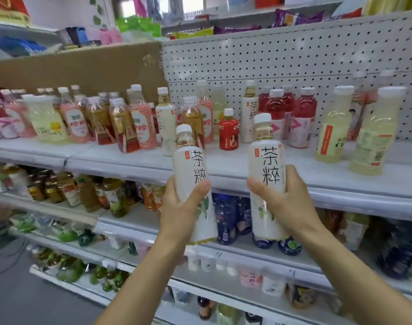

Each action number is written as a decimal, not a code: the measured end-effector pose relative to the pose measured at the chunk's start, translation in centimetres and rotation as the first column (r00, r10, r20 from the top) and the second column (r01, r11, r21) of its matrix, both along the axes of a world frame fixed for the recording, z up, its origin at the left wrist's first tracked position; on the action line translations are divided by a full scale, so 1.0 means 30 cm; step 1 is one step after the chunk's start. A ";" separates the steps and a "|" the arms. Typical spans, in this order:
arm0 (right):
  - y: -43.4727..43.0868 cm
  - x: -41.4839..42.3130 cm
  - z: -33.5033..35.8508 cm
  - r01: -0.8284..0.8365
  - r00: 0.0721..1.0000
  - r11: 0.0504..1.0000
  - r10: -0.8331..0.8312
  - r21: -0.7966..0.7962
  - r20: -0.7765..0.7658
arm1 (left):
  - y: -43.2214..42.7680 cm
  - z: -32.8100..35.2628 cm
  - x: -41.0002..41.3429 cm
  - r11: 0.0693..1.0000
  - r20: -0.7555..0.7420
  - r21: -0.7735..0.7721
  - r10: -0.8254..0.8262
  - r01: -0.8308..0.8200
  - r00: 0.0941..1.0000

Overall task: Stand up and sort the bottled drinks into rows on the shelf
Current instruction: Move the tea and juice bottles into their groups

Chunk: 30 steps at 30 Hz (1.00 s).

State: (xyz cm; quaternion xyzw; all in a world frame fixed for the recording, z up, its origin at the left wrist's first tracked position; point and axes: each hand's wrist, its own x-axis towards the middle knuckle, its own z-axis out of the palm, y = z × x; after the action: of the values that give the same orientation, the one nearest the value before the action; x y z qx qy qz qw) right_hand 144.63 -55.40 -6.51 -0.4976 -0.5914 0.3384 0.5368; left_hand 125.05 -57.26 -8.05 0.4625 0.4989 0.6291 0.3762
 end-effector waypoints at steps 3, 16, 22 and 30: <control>-0.030 -0.159 -0.026 -0.012 1.000 1.000 0.012 -0.005 0.010 | -0.054 -0.025 -0.148 1.000 0.013 -0.017 0.002 -0.002 1.000; 0.069 -0.865 -0.044 -0.240 0.969 0.971 0.240 -0.016 0.053 | -0.083 -0.079 -0.766 0.987 0.018 -0.057 0.154 -0.153 0.988; 0.242 -1.210 -0.035 -0.327 0.943 0.945 0.326 0.007 0.065 | 0.070 -0.067 -1.085 0.975 0.012 -0.040 0.220 -0.219 0.975; 0.503 -1.693 0.011 -0.464 0.886 0.886 0.464 0.015 0.003 | 0.268 -0.038 -1.553 0.949 0.013 -0.063 0.309 -0.308 0.951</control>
State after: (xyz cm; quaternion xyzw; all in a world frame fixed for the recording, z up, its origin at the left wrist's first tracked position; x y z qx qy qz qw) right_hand 93.83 -40.33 -6.17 -0.3378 -0.6954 0.4524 0.4445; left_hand 78.47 -49.21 -9.18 0.3601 0.5794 0.6700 0.2927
